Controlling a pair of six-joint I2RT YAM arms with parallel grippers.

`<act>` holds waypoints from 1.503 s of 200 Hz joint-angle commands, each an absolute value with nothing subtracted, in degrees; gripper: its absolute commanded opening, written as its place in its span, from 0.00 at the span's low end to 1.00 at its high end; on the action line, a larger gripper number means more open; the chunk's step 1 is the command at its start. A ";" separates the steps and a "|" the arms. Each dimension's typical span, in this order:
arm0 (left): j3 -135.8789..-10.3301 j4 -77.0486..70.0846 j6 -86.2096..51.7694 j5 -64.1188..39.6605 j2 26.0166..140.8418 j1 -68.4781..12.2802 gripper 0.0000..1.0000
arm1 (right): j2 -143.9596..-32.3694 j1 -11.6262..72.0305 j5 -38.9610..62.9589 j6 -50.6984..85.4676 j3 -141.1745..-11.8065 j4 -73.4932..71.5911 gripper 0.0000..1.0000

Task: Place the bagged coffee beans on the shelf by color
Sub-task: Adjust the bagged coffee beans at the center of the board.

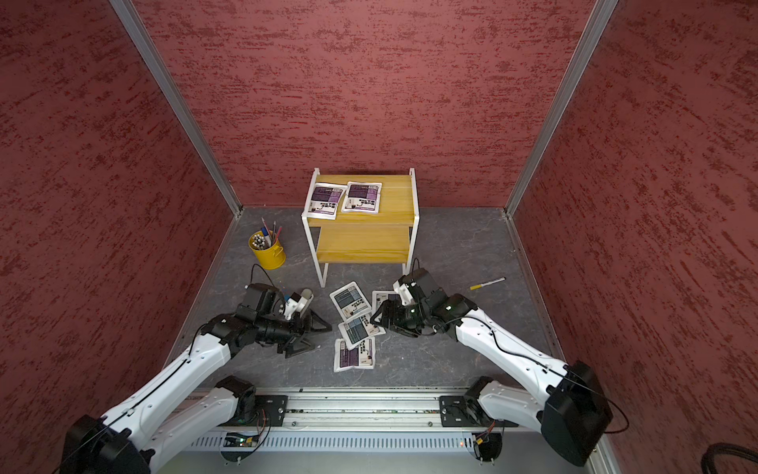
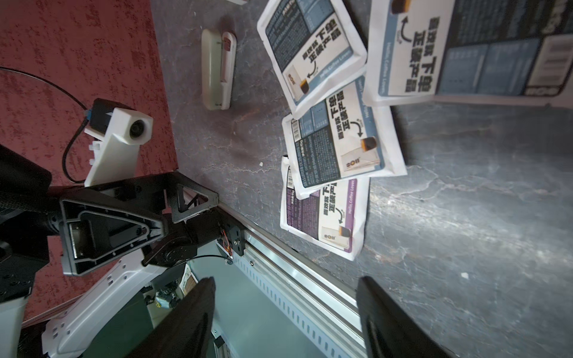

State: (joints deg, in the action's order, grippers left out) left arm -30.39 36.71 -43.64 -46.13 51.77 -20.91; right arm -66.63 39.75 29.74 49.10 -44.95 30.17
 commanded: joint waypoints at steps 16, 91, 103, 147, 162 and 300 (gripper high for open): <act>-26.55 31.19 -46.94 -45.01 51.13 -22.13 1.00 | -68.92 41.55 29.75 50.70 -40.93 22.59 0.76; -19.51 22.33 -50.44 -43.13 51.29 -23.81 1.00 | -74.56 43.52 30.76 52.53 -35.58 13.93 0.76; -18.44 20.32 -50.97 -43.15 51.34 -23.98 1.00 | -75.37 44.19 30.28 53.23 -35.03 12.35 0.76; -16.06 14.00 -53.06 -42.05 51.28 -25.75 1.00 | -78.06 47.19 28.33 56.48 -34.26 9.26 0.76; -15.14 13.45 -53.93 -40.69 50.36 -26.53 1.00 | -78.82 47.70 28.11 56.35 -34.32 9.36 0.76; -19.94 29.41 -58.98 -31.96 42.85 -32.58 1.00 | -89.17 54.91 32.19 60.59 -35.53 -2.45 0.76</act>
